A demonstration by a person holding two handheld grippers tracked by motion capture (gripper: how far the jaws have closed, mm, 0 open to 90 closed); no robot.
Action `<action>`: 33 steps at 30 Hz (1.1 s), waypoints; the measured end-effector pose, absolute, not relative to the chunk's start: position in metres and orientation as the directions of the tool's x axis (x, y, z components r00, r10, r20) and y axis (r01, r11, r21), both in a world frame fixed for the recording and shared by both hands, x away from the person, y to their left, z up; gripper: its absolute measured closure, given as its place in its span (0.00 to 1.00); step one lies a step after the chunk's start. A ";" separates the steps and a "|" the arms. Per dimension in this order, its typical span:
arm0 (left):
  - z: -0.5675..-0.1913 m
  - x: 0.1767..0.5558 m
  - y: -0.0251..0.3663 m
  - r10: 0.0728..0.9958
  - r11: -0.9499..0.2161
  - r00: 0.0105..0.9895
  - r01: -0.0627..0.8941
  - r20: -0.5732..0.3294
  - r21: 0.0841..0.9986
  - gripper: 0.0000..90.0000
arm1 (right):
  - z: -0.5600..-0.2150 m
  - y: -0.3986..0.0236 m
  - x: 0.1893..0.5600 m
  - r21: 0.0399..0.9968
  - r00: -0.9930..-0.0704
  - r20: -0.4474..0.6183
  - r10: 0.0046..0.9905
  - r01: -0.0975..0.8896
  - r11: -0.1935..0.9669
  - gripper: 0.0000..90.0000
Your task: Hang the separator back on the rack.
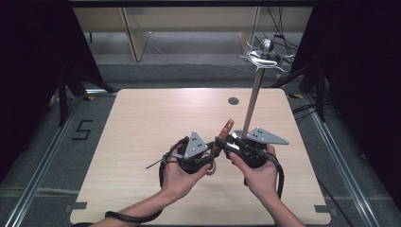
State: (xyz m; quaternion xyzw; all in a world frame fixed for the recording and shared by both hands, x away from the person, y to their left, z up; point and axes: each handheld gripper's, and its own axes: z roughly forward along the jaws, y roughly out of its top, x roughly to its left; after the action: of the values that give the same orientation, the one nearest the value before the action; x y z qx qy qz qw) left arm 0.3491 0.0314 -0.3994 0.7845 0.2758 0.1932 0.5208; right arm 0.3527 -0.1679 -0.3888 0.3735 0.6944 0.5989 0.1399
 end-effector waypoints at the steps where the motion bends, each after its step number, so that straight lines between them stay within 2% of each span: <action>1: -0.399 0.350 0.031 0.627 -0.312 0.778 0.222 0.025 0.924 0.76 | -0.389 -0.168 0.352 0.937 -0.679 0.253 0.689 0.349 0.001 0.76; 6: -0.397 0.349 0.029 0.624 -0.312 0.781 0.210 0.033 0.927 0.76 | -0.386 -0.170 0.350 0.929 -0.681 0.277 0.678 0.370 -0.008 0.79; 9: -0.397 0.349 0.027 0.624 -0.297 0.781 0.211 0.022 0.931 0.75 | -0.383 -0.169 0.350 0.943 -0.701 0.235 0.673 0.333 0.017 0.82; 11: -0.397 0.349 0.027 0.619 -0.301 0.785 0.206 0.026 0.931 0.74 | -0.382 -0.170 0.349 0.937 -0.700 0.252 0.668 0.350 0.013 0.82; 14: -0.398 0.350 0.030 0.604 -0.322 0.796 0.194 0.043 0.927 0.61 | -0.380 -0.177 0.353 0.945 -0.718 0.217 0.661 0.324 0.041 0.82; 16: -0.400 0.350 0.035 0.605 -0.325 0.795 0.196 0.044 0.925 0.56 | -0.380 -0.179 0.353 0.947 -0.727 0.215 0.652 0.317 0.042 0.82; 20: -0.406 0.352 0.054 0.606 -0.348 0.793 0.189 0.066 0.918 0.50 | -0.376 -0.187 0.355 0.946 -0.757 0.206 0.620 0.316 0.071 0.82; 21: -0.411 0.354 0.067 0.628 -0.351 0.776 0.215 0.058 0.911 0.49 | -0.375 -0.193 0.355 0.948 -0.772 0.180 0.610 0.303 0.103 0.82; 24: -0.416 0.356 0.081 0.640 -0.359 0.767 0.233 0.056 0.904 0.48 | -0.375 -0.197 0.356 0.950 -0.786 0.154 0.599 0.284 0.128 0.82; 25: -0.421 0.359 0.095 0.653 -0.359 0.756 0.256 0.046 0.898 0.48 | -0.374 -0.200 0.355 0.944 -0.794 0.175 0.582 0.303 0.128 0.82; 27: -0.427 0.361 0.111 0.673 -0.358 0.739 0.283 0.036 0.890 0.48 | -0.374 -0.204 0.356 0.949 -0.810 0.153 0.566 0.280 0.143 0.82; 30: -0.432 0.364 0.128 0.689 -0.358 0.725 0.307 0.028 0.882 0.48 | -0.372 -0.208 0.354 0.941 -0.804 0.174 0.568 0.305 0.144 0.82; 31: -0.437 0.365 0.149 0.721 -0.348 0.693 0.336 0.020 0.875 0.47 | -0.372 -0.209 0.355 0.941 -0.809 0.176 0.561 0.305 0.145 0.82; 33: -0.443 0.365 0.164 0.741 -0.342 0.671 0.353 0.019 0.871 0.47 | -0.370 -0.213 0.355 0.937 -0.809 0.171 0.563 0.310 0.160 0.82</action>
State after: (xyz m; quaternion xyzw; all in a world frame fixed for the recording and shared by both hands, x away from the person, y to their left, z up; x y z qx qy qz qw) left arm 0.3651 0.1644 -0.4428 0.7913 0.3456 0.2118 0.4578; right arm 0.3549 -0.2128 -0.3703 0.2895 0.7537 0.5798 0.1090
